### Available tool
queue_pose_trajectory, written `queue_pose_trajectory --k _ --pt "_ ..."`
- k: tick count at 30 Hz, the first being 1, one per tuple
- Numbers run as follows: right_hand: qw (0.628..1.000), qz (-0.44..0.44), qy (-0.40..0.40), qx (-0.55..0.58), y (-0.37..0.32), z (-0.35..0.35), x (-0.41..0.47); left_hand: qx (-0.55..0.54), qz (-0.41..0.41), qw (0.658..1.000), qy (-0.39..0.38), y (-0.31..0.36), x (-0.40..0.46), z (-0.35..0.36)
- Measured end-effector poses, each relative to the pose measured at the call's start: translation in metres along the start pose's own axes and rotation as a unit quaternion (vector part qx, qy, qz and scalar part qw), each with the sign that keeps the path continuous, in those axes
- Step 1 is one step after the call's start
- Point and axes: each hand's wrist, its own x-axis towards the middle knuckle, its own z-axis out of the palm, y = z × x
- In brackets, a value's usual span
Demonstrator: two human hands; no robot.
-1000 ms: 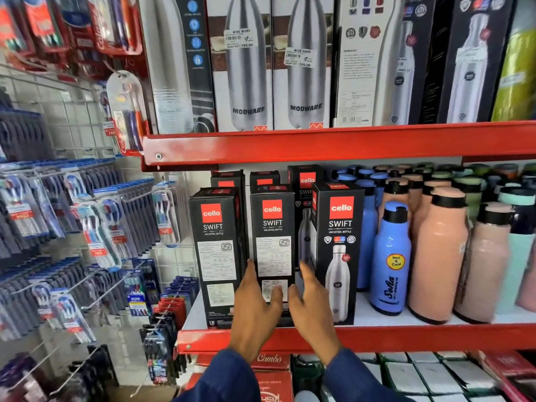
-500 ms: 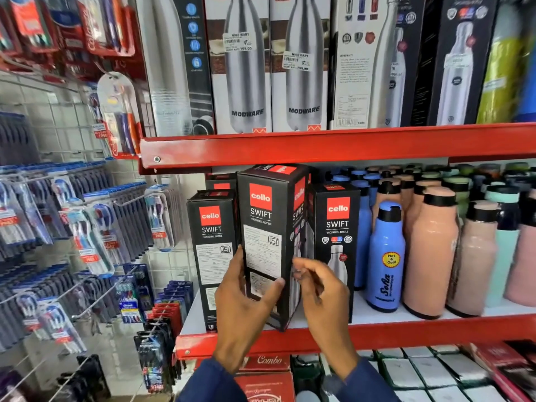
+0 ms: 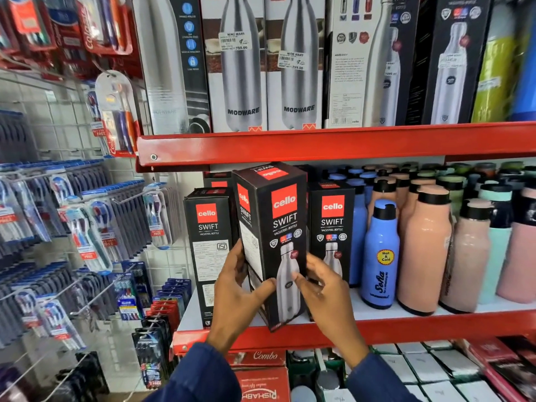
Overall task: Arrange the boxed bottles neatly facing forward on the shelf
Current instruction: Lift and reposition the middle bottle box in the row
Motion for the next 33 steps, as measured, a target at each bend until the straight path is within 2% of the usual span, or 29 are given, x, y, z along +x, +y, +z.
queue_pose_trajectory --k 6,14,22,30,33 --pt "0.998 -0.017 0.056 0.001 0.008 0.014 0.007 0.023 0.005 0.998 -0.065 -0.021 0.011 0.005" --pt "0.995 0.023 0.055 -0.078 0.037 0.030 0.018 0.110 -0.007 0.993 -0.049 -0.047 0.021 0.016" --pt "0.993 0.039 0.044 -0.103 0.058 0.032 0.015 0.161 -0.019 0.985 -0.052 -0.064 0.015 0.021" --pt "0.995 0.026 0.066 -0.074 0.051 0.031 0.008 0.197 -0.027 0.978 -0.056 -0.051 0.006 0.014" --pt "0.992 0.015 0.124 -0.022 0.040 0.028 -0.003 0.167 -0.028 0.986 -0.004 -0.036 -0.009 0.001"
